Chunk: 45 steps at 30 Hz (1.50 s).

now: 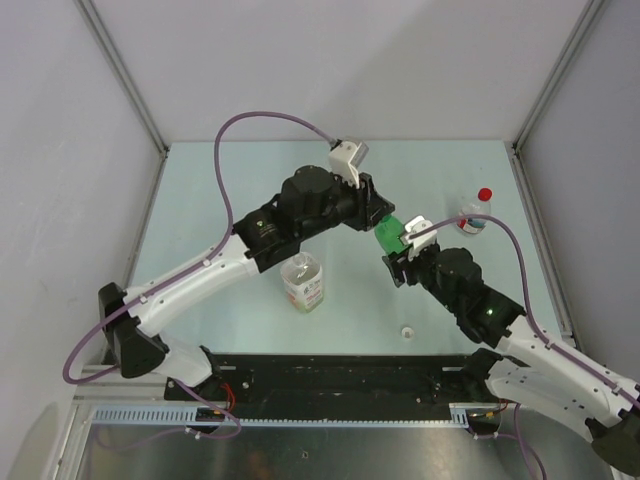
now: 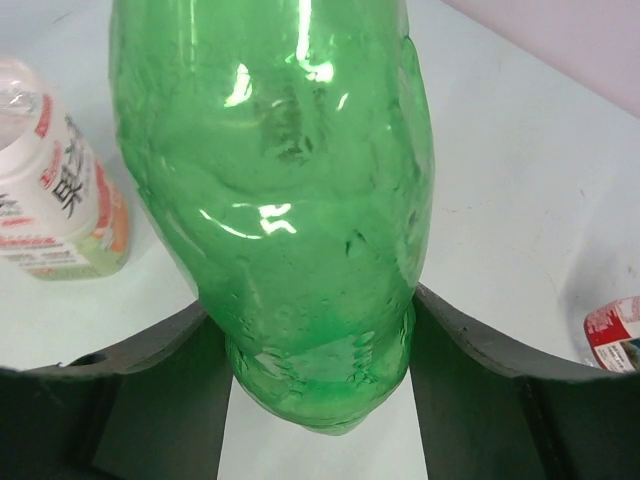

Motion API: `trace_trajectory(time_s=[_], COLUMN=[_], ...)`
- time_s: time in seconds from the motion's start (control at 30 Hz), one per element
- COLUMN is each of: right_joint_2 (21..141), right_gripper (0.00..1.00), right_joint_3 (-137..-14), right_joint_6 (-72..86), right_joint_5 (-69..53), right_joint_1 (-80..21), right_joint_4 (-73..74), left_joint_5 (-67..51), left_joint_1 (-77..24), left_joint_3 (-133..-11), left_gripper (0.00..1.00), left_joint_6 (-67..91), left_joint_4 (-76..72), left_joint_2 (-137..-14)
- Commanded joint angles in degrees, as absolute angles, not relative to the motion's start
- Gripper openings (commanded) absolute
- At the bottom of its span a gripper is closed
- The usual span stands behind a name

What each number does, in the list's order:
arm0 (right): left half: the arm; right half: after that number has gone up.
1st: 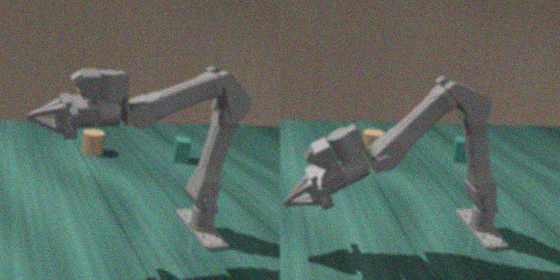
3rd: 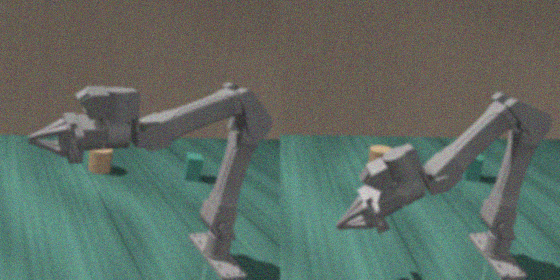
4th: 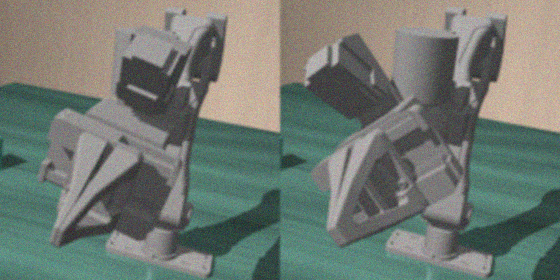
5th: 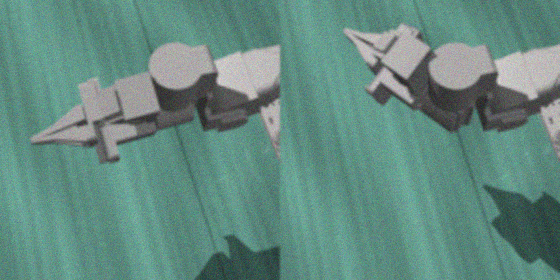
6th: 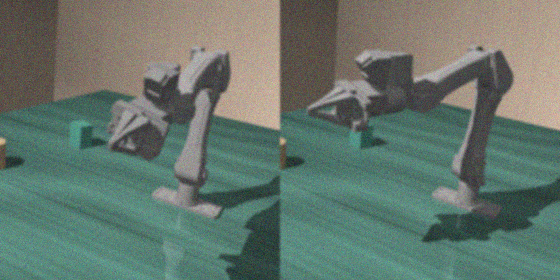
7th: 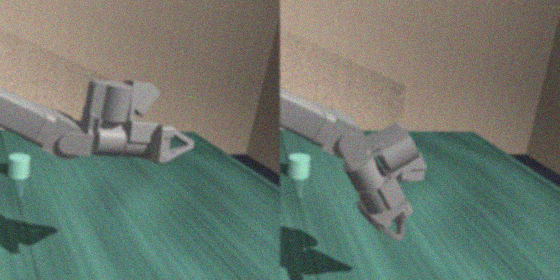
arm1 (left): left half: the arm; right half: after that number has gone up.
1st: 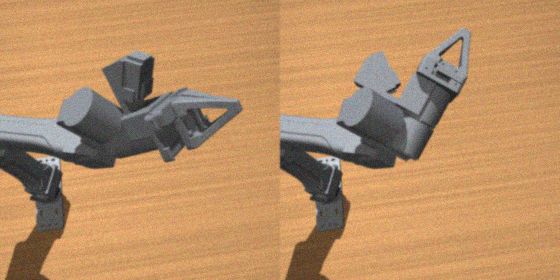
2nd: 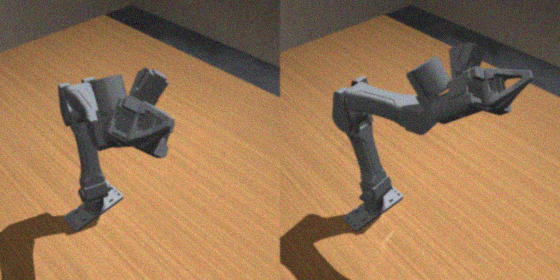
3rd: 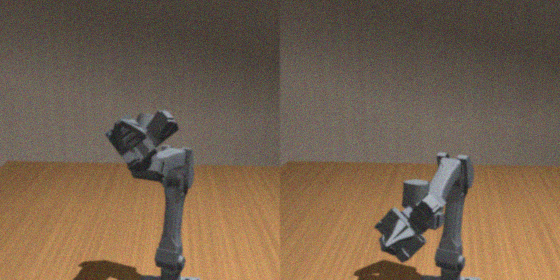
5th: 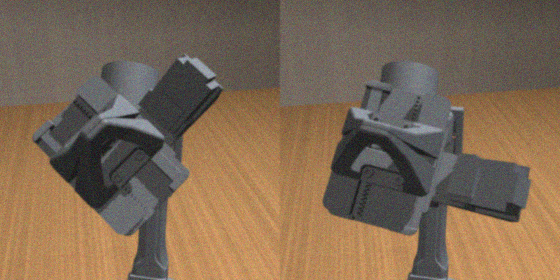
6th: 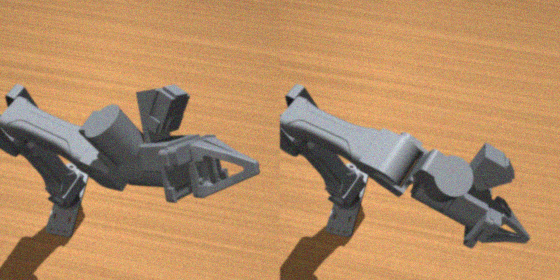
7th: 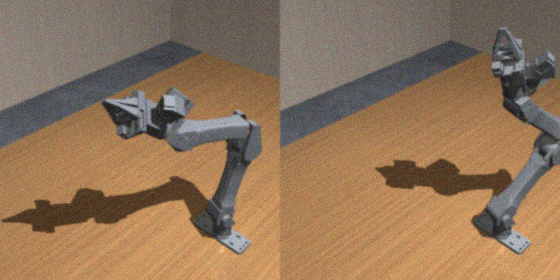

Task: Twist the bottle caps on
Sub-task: Screw the bottle cap onto the plastic bottle.

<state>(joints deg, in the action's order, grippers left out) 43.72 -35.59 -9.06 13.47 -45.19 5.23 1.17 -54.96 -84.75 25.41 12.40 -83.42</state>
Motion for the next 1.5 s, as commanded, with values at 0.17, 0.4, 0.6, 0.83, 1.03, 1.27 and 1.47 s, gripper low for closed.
trace_trajectory(time_s=[0.17,0.4,0.6,0.83,1.03,1.27,1.47], right_joint_2=[36.9,32.9,30.0,28.6,29.8,33.8,38.3], right_gripper=[0.0,0.0,0.0,0.0,0.0,0.0,0.0], right_joint_3=[-38.4,-38.4,-38.4,-38.4,-39.3,-39.4,-39.4], right_joint_6=[-9.0,-12.9,-13.2,-13.2,-13.5,-13.0,-11.4], right_joint_5=[-11.5,-36.2,-45.5,-40.7,-26.2,-9.1,1.3], right_joint_1=[-43.9,-42.0,-41.5,-41.4,-41.3,-41.3,-41.3], right_joint_4=[1.2,1.0,-1.6,0.6,7.7,9.7,9.8], left_joint_5=[-26.9,-52.8,-58.6,-48.3,-36.1,-25.1,-12.3], left_joint_1=[-55.3,-55.3,-55.3,-55.0,-54.9,-55.0,-55.1], left_joint_3=[-76.3,-74.0,-72.7,-75.6,-79.1,-75.9,-76.8], left_gripper=[0.04,0.03,0.09,0.7,0.99,0.99,0.99], left_joint_6=[12.1,-0.7,-6.5,-1.7,6.4,11.0,16.6], left_joint_4=[11.6,11.6,11.5,11.5,9.5,7.2,7.0], left_joint_2=[-77.3,-76.4,-76.5,-76.2,-73.8,-69.3,-69.0])
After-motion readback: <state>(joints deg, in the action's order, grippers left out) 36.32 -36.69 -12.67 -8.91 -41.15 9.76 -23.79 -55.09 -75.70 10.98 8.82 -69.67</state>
